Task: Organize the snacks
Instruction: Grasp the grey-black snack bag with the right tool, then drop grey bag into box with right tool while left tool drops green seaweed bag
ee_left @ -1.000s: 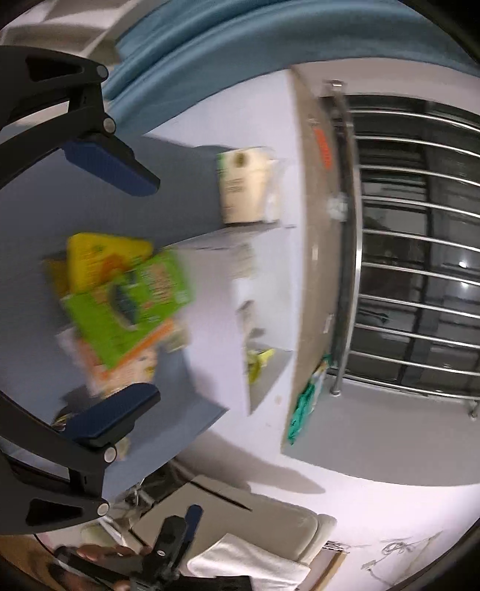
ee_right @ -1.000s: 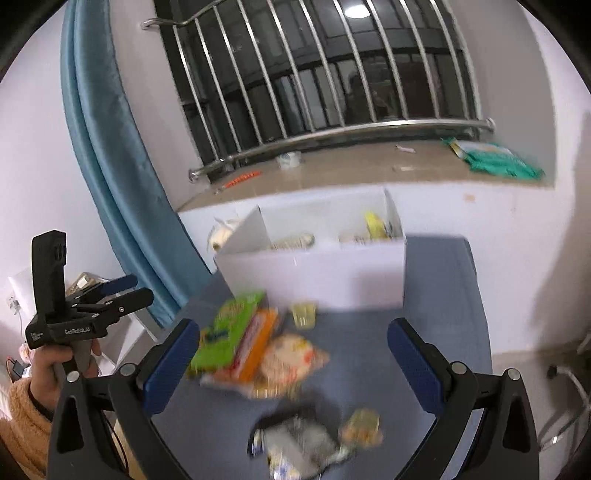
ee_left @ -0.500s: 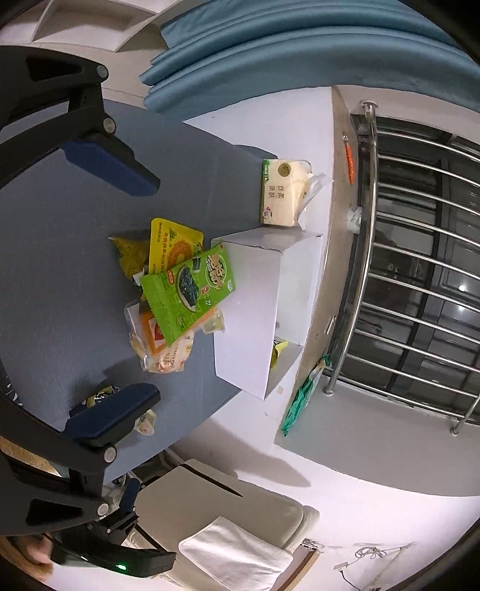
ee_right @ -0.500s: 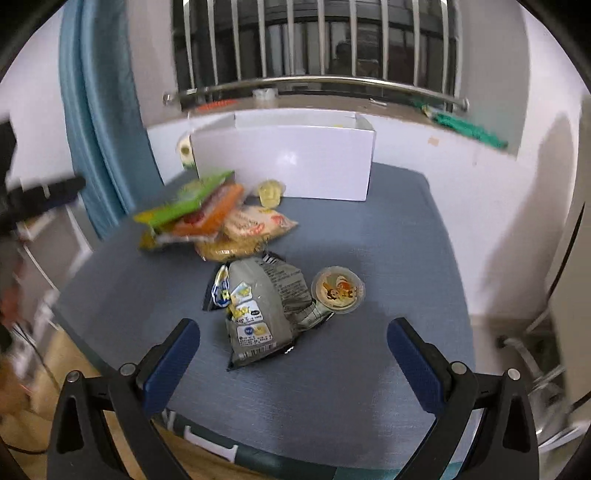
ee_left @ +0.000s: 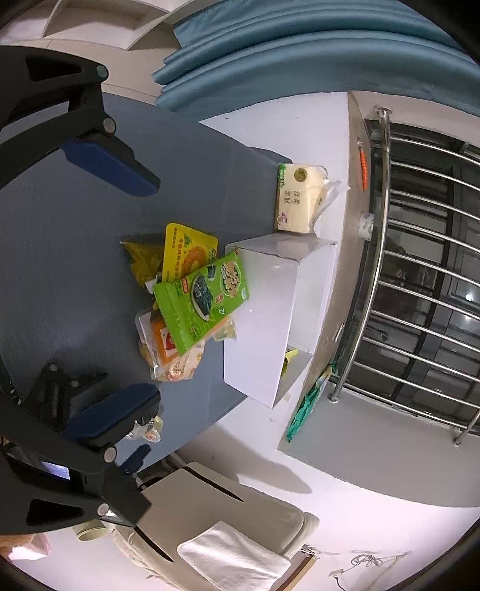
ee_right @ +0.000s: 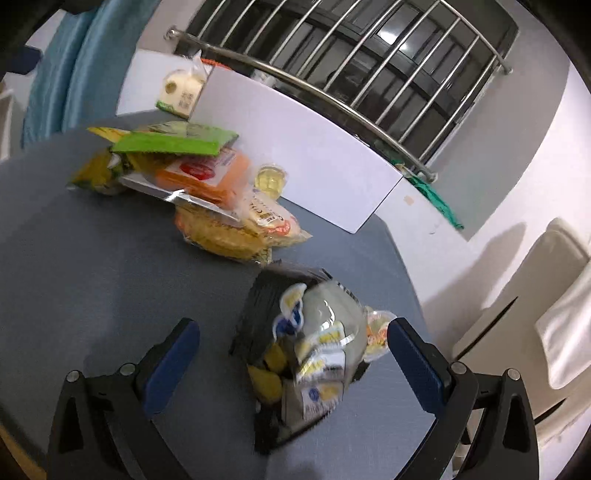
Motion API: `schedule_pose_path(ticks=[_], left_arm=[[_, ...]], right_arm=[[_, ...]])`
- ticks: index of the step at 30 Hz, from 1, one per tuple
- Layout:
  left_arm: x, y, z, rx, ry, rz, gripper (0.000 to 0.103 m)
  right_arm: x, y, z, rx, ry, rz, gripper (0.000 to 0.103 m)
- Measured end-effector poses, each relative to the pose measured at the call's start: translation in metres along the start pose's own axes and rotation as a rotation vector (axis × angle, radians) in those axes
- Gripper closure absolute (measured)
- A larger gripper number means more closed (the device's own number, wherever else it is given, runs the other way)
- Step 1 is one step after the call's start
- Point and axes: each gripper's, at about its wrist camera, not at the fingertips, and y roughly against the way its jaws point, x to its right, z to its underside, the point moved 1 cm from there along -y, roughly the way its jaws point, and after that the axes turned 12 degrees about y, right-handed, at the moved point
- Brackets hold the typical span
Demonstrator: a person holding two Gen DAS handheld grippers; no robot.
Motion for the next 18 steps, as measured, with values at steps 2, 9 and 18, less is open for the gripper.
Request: schedule_pose_path(ticks=[2, 9, 18], left_arm=[[-0.003, 0.000, 0.001, -0.001, 0.007, -0.007, 0.000], [-0.007, -0.003, 0.001, -0.011, 0.013, -0.023, 0.000], [0.016, -0.049, -0.014, -0.109, -0.035, -0.025, 0.000]], right_arm=[[0.006, -0.008, -0.002, -0.025, -0.031, 0.003, 0.000], [0.041, -0.014, 0.010, -0.047, -0.184, -0.182, 0.062], [0.116, 0.013, 0.032, 0.131, -0.543, -0.577, 0.062]])
